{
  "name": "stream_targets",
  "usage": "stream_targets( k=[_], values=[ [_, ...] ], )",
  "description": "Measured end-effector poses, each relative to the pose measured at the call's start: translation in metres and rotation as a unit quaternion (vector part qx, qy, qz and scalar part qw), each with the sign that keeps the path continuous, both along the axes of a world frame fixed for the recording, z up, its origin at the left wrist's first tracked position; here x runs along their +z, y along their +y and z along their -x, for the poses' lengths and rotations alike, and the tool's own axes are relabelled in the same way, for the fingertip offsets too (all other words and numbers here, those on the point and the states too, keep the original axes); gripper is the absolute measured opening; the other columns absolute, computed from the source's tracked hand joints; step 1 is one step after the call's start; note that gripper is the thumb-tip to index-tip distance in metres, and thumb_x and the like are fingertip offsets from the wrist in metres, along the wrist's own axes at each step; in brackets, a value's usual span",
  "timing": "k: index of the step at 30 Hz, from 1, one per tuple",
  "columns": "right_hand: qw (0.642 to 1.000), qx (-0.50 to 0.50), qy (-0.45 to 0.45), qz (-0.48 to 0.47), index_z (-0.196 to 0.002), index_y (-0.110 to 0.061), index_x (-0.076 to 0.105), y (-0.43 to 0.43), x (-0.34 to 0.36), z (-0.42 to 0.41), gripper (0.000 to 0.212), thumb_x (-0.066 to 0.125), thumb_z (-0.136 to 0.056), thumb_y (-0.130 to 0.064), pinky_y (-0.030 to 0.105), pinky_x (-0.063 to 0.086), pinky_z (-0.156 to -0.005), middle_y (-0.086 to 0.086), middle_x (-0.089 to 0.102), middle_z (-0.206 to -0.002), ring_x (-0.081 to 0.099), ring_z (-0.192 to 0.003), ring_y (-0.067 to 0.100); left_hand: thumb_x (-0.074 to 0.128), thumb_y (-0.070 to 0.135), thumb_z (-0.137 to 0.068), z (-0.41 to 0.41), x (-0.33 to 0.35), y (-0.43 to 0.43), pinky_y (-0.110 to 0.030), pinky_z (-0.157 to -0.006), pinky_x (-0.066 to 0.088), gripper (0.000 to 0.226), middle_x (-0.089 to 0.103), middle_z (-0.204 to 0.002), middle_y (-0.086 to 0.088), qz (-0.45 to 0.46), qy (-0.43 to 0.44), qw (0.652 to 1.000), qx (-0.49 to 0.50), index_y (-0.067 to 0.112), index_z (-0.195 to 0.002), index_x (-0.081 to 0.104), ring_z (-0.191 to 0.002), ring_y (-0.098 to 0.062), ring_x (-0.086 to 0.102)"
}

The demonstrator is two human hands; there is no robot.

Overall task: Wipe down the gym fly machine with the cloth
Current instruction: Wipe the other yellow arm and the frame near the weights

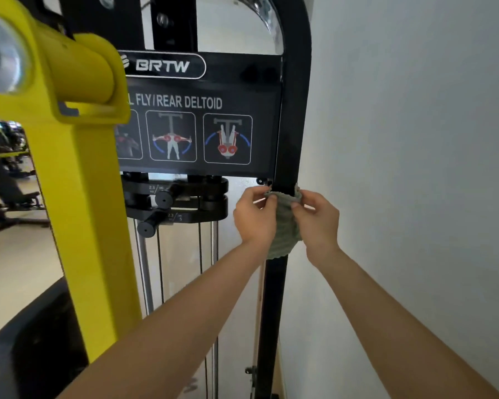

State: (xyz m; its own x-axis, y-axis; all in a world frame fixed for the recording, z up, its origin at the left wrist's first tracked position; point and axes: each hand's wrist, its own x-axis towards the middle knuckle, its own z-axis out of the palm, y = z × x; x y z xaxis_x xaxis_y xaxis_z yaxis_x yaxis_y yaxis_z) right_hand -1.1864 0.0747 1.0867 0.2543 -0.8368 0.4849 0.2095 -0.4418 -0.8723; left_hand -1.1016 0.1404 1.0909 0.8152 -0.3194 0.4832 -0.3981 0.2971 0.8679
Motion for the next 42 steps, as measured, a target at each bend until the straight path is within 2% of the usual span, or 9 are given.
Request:
stream_targets(
  k=[3, 6, 8, 14, 20, 26, 33, 39, 42],
  values=[
    [1.000, 0.003, 0.005, 0.024, -0.112, -0.020, 0.072, -0.005, 0.021, -0.001, 0.027, 0.069, -0.090, -0.005, 0.037, 0.058, -0.094, -0.010, 0.072, -0.103, 0.071, -0.097, 0.014, 0.071, 0.013, -0.092, 0.001, 0.018, -0.004, -0.006, -0.075, 0.048, 0.013, 0.067, -0.095, 0.015, 0.025, 0.008, 1.000, 0.001, 0.021, -0.102, 0.067, -0.086, 0.004, 0.066],
    [0.997, -0.004, 0.011, 0.074, -0.115, -0.025, 0.070, -0.008, 0.031, -0.001, 0.031, 0.072, -0.090, -0.007, 0.012, 0.053, -0.085, -0.023, 0.067, -0.101, 0.067, -0.091, -0.005, 0.074, 0.011, -0.089, 0.004, 0.020, -0.007, -0.016, -0.083, 0.051, 0.019, 0.067, -0.095, 0.016, 0.022, -0.006, 1.000, 0.002, 0.021, -0.105, 0.067, -0.090, 0.001, 0.067],
    [0.994, -0.016, 0.027, 0.102, -0.113, -0.026, 0.067, -0.006, 0.025, -0.002, 0.032, 0.074, -0.088, -0.008, 0.005, 0.049, -0.080, -0.024, 0.065, -0.101, 0.066, -0.092, -0.004, 0.074, 0.008, -0.088, 0.005, 0.010, -0.008, -0.017, -0.083, 0.052, 0.023, 0.066, -0.094, 0.018, -0.002, -0.031, 1.000, 0.005, 0.022, -0.105, 0.066, -0.089, 0.002, 0.066],
    [0.996, -0.034, 0.071, 0.031, -0.098, -0.017, 0.068, 0.004, -0.051, 0.000, 0.019, 0.069, -0.089, 0.000, 0.038, 0.056, -0.093, -0.009, 0.068, -0.097, 0.066, -0.094, 0.014, 0.074, 0.007, -0.087, -0.005, -0.053, 0.009, -0.020, -0.077, 0.054, 0.018, 0.063, -0.086, 0.017, -0.157, -0.069, 0.985, 0.021, 0.021, -0.096, 0.066, -0.078, -0.003, 0.064],
    [0.988, -0.030, 0.082, -0.126, -0.078, -0.032, 0.070, 0.056, -0.165, 0.023, 0.035, 0.067, -0.087, 0.002, 0.046, 0.058, -0.088, -0.008, 0.072, -0.085, 0.069, -0.084, 0.015, 0.076, 0.005, -0.082, 0.029, -0.168, 0.067, -0.032, -0.077, 0.060, 0.021, 0.070, -0.086, 0.010, -0.254, 0.003, 0.967, -0.003, 0.022, -0.087, 0.067, -0.078, -0.003, 0.067],
    [0.978, 0.048, 0.136, -0.150, -0.081, -0.043, 0.070, 0.139, -0.239, 0.055, 0.045, 0.064, -0.092, 0.000, 0.037, 0.061, -0.075, -0.009, 0.070, -0.084, 0.067, -0.077, 0.012, 0.078, 0.008, -0.084, 0.082, -0.244, 0.166, -0.012, -0.065, 0.053, 0.025, 0.070, -0.081, 0.012, -0.236, 0.087, 0.968, 0.009, 0.029, -0.086, 0.064, -0.080, 0.003, 0.067],
    [0.966, 0.137, 0.151, -0.157, -0.093, -0.026, 0.071, 0.223, -0.235, 0.065, 0.025, 0.066, -0.090, -0.002, 0.044, 0.059, -0.086, -0.012, 0.070, -0.090, 0.068, -0.088, 0.011, 0.078, 0.005, -0.085, 0.102, -0.256, 0.280, -0.020, -0.069, 0.057, 0.030, 0.072, -0.086, 0.016, -0.168, 0.102, 0.977, 0.088, 0.031, -0.087, 0.064, -0.081, -0.004, 0.070],
    [0.973, 0.196, 0.100, -0.068, -0.101, -0.022, 0.071, 0.292, -0.210, 0.023, 0.019, 0.070, -0.091, -0.006, 0.014, 0.053, -0.080, -0.015, 0.072, -0.097, 0.067, -0.096, 0.003, 0.073, 0.003, -0.088, 0.051, -0.224, 0.344, -0.010, -0.071, 0.051, 0.043, 0.070, -0.095, 0.019, -0.123, 0.028, 0.983, 0.131, 0.043, -0.094, 0.059, -0.090, -0.004, 0.069],
    [0.976, 0.175, 0.128, -0.023, -0.098, -0.030, 0.066, 0.318, -0.215, 0.002, 0.027, 0.071, -0.090, -0.006, 0.012, 0.051, -0.084, -0.013, 0.069, -0.102, 0.065, -0.099, 0.002, 0.070, 0.003, -0.090, 0.016, -0.225, 0.361, -0.010, -0.071, 0.051, 0.041, 0.070, -0.094, 0.016, -0.153, 0.018, 0.979, 0.131, 0.043, -0.094, 0.060, -0.089, -0.001, 0.068]
  ],
)
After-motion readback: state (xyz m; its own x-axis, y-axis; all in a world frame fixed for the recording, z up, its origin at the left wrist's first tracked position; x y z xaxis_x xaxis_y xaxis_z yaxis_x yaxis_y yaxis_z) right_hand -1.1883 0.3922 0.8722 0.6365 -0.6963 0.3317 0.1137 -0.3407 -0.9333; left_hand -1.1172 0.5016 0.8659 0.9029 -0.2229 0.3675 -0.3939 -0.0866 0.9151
